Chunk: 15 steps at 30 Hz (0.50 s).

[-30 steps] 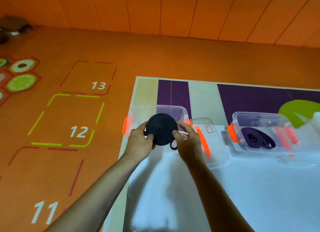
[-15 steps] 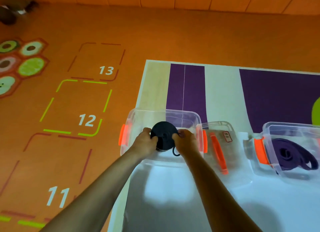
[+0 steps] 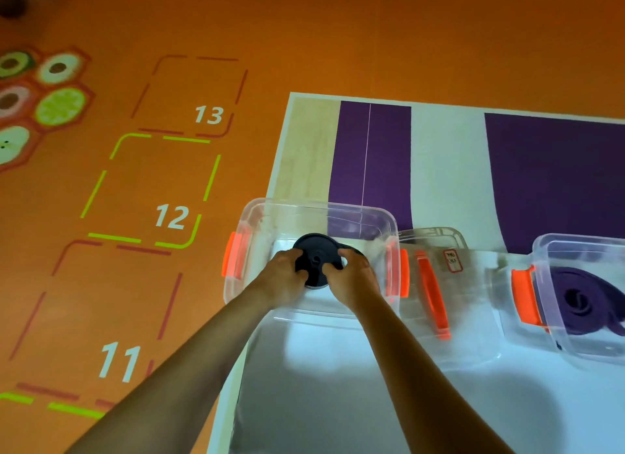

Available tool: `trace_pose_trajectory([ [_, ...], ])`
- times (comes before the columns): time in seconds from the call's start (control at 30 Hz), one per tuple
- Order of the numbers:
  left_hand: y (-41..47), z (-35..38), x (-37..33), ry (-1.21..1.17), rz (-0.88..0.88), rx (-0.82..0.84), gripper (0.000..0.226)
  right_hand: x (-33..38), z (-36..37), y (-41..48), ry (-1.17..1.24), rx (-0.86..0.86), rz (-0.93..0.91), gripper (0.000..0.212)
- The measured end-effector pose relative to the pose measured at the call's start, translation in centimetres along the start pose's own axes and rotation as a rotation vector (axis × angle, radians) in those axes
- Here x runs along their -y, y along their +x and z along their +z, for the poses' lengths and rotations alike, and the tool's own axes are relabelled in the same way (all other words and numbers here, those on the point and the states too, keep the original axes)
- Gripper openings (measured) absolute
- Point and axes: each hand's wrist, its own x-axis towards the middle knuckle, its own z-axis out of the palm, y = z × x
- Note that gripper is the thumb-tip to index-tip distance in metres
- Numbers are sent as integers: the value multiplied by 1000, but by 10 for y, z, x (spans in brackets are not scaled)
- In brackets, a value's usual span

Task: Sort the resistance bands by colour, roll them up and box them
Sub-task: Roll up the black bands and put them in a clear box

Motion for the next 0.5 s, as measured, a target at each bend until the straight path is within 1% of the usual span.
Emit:
trace_pose_trajectory([
  [0.1,-11,0,8,105,86,-38,47,-1,-2,-9,-95,-59,-54,56],
  [0.2,-28,5,14,240,202,-151,46,-2,-3,-26,-180,-156,-170,51],
  [0.3,-52,12,17,389,292,-252,44,-8,-3,-49,-205,-289,-278,50],
  [0.4,-75,20,16,457,361,-323,42,-18,-2,-73,-244,-410,-420,50],
  [0.5,-98,31,17,492,437,-366,41,-31,-3,-100,-260,-537,-510,50],
])
